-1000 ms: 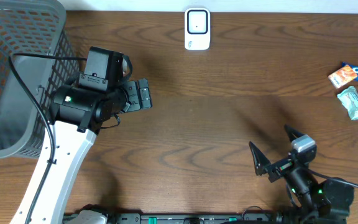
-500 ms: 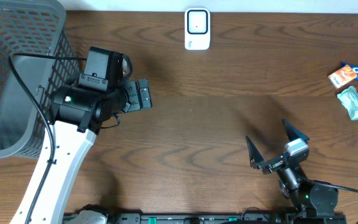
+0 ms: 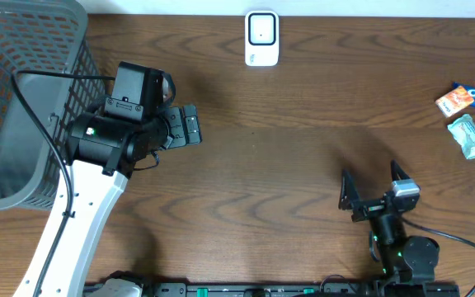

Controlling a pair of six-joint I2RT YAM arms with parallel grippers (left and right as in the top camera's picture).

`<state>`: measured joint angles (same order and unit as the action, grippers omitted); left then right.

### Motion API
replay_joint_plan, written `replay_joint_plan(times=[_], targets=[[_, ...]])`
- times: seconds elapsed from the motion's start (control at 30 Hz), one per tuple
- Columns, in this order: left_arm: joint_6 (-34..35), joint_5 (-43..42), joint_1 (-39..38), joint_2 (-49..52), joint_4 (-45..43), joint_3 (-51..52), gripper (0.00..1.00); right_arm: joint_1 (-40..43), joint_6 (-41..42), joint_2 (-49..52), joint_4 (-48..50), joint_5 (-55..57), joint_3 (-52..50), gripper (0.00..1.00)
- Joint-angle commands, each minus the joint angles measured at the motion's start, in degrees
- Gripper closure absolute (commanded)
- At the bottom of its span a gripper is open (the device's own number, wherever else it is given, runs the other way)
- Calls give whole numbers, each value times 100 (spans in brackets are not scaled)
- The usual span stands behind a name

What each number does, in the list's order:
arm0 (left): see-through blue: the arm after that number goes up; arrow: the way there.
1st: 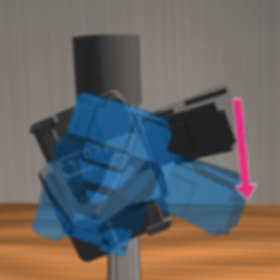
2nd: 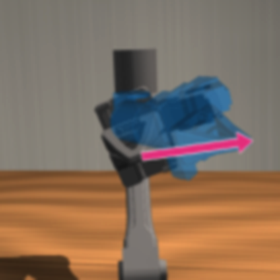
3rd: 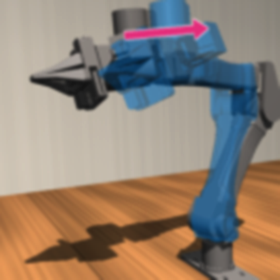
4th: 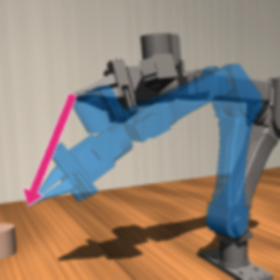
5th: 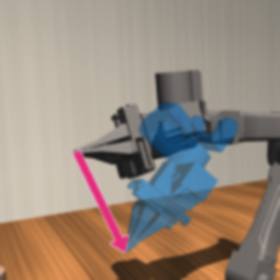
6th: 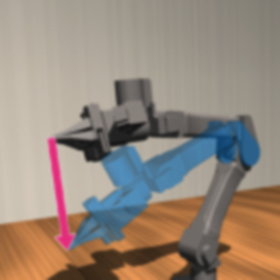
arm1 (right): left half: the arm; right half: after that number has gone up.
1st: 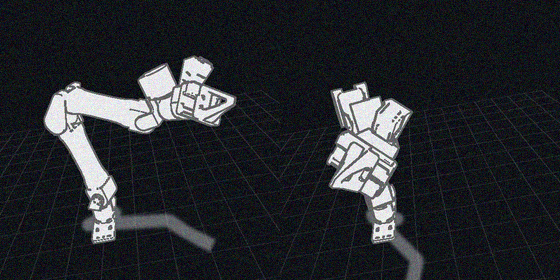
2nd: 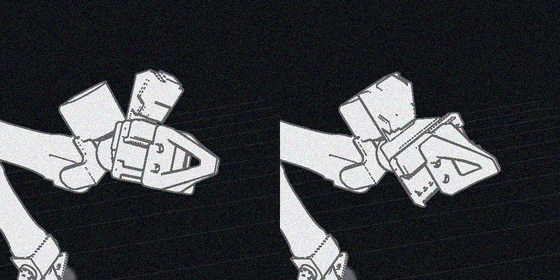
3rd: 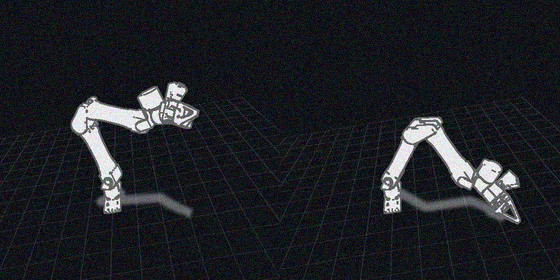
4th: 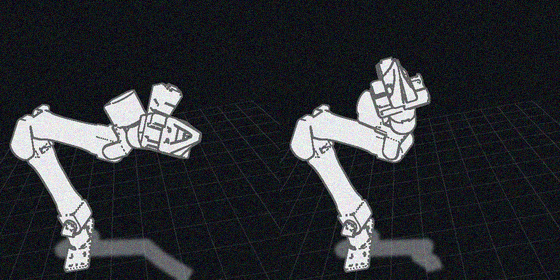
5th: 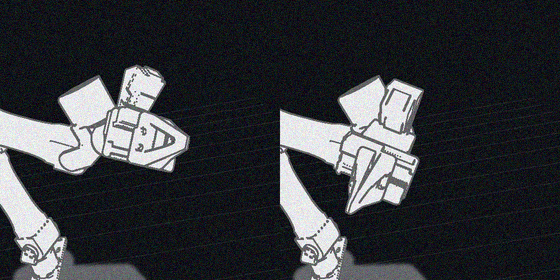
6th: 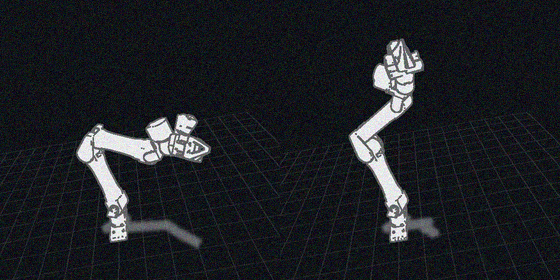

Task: Scan the item barcode

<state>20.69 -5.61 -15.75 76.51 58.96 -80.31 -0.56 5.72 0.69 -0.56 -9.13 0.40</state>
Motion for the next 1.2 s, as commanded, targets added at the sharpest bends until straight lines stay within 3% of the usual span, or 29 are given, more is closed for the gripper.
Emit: replay_joint_plan(times=[0.0,0.83,1.17], targets=[[-96,76,31,33,15,-15,2,-61,109,-42,-363,507,-11,1],[-96,76,31,33,15,-15,2,20,-72,-42,-398,752,-9,1],[-96,76,31,33,15,-15,2,-28,-968,-42,-382,601,-9,1]])
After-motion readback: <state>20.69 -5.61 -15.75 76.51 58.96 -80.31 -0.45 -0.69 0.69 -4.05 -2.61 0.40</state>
